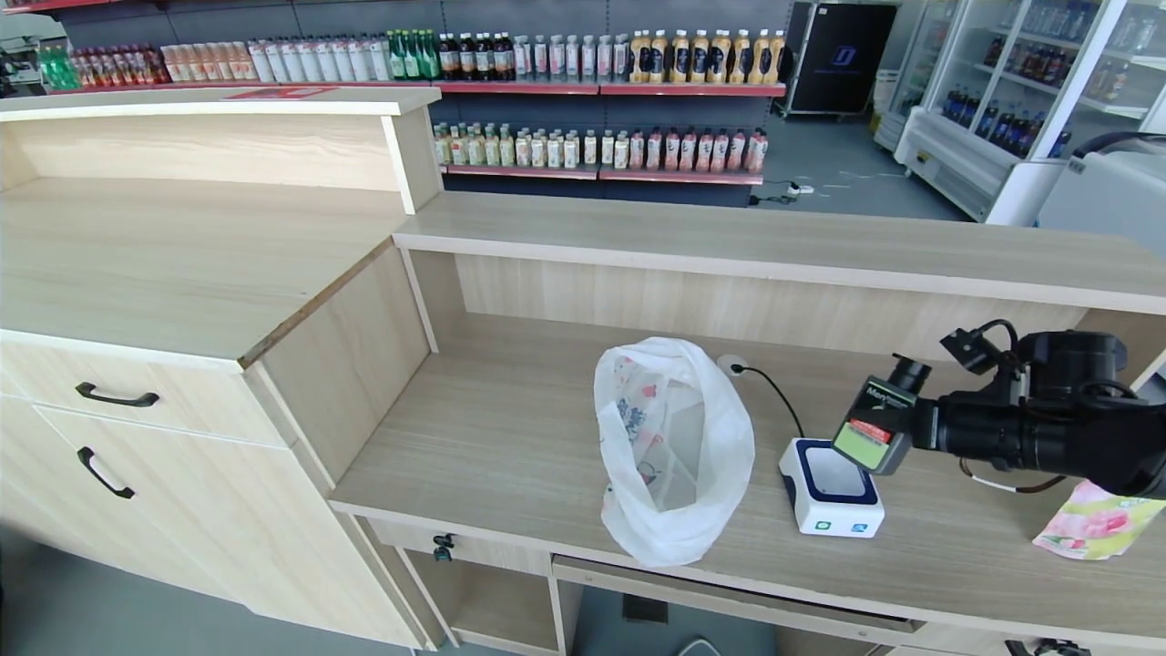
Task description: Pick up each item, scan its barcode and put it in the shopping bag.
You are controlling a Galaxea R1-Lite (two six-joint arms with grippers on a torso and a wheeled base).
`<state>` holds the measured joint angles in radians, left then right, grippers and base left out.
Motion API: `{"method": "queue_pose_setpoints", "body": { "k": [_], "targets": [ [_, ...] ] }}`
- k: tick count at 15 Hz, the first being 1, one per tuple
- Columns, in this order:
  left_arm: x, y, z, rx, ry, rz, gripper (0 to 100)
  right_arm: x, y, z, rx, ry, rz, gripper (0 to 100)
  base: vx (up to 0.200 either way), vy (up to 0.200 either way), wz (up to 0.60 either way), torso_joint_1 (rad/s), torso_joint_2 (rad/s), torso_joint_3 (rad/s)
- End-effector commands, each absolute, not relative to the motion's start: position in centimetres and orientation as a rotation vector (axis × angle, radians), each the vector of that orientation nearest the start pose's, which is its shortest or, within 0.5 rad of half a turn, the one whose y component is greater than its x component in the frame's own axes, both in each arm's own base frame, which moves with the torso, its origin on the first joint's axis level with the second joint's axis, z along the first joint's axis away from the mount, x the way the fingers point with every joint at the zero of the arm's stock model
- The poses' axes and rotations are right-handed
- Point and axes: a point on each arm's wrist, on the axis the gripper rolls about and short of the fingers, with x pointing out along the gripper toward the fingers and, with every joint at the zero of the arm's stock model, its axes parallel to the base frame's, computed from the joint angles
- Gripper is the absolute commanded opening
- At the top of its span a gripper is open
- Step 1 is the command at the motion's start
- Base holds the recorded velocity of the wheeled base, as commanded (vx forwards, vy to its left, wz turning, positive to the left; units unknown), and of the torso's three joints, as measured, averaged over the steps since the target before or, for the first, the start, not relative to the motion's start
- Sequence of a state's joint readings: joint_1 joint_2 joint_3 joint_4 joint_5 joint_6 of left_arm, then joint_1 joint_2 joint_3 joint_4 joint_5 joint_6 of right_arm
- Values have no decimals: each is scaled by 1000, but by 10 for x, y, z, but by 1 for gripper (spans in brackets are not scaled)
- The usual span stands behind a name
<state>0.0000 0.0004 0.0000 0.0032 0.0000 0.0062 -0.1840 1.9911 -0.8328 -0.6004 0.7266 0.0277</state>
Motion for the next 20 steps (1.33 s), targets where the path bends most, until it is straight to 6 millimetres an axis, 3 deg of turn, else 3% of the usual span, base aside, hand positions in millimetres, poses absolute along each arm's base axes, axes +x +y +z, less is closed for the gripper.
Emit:
{"method": "queue_pose_setpoints", "body": {
  "k": [1,5,12,20],
  "targets": [
    [-23,0,75,6,3,0,100,349,-46,82,285,536,545,0,0,0,0,0,0,0],
    [-23,0,75,6,3,0,100,364,-33,76,274,537,606,0,0,0,0,0,0,0],
    [-23,0,75,6,3,0,100,370,-10,56,169,572,622,0,0,0,0,0,0,0],
    [-23,0,75,6,3,0,100,379,-11,45,142,574,624,0,0,0,0,0,0,0]
  ]
}}
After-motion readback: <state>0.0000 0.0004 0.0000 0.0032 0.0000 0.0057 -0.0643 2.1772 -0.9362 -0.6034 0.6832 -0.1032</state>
